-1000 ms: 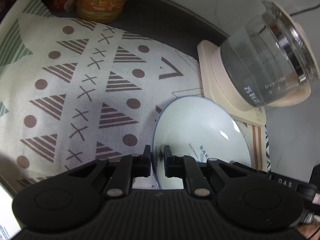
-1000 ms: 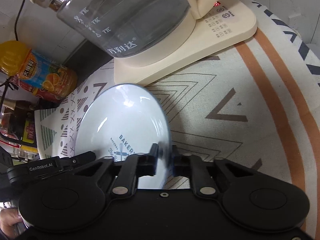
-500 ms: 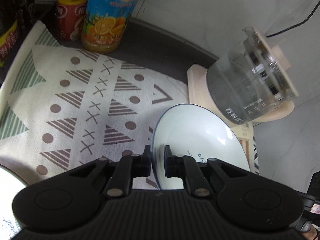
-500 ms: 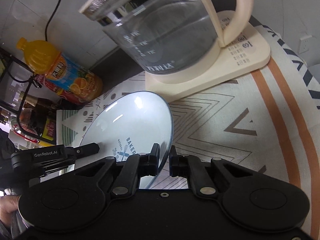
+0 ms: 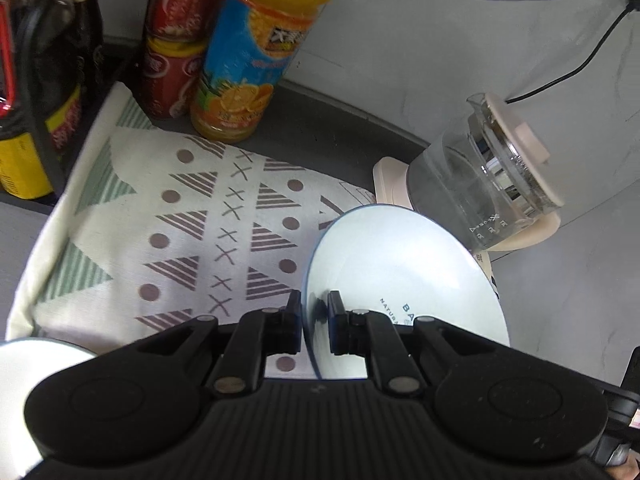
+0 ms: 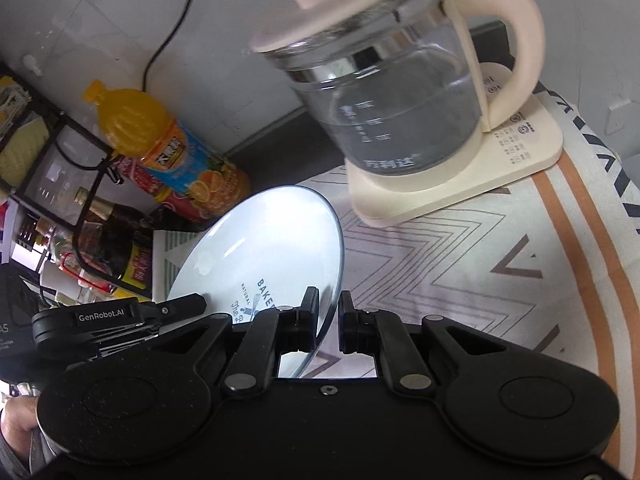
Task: Organize plates and bowls
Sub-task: 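Lift the 'Bakery' plate with both grippers and carry it over the plate stack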
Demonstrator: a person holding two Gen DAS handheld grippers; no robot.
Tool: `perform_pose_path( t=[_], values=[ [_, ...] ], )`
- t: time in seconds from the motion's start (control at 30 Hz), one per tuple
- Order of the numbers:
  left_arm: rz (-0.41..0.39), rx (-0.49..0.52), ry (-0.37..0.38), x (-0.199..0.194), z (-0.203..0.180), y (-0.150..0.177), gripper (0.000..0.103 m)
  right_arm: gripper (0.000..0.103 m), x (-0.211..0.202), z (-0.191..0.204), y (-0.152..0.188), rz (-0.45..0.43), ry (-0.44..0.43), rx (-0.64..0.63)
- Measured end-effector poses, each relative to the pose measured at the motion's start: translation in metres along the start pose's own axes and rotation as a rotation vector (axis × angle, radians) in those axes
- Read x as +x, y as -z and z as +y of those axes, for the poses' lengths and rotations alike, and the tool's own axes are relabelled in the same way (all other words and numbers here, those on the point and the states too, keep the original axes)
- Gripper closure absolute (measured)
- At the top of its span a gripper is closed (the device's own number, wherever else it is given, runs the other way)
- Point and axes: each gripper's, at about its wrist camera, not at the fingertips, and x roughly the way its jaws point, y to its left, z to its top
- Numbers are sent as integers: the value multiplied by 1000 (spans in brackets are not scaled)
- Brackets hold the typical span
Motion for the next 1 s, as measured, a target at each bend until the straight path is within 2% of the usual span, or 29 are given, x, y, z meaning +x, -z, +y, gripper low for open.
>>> perform_pose_path(
  t=[0.5,1.0],
  values=[
    [26,85,41,-76,72,14,93,93,-16,84,80,-90,28,79],
    [35,95,47,-115,129,39,93,93,-13,149,146,-107,54,94]
  ],
)
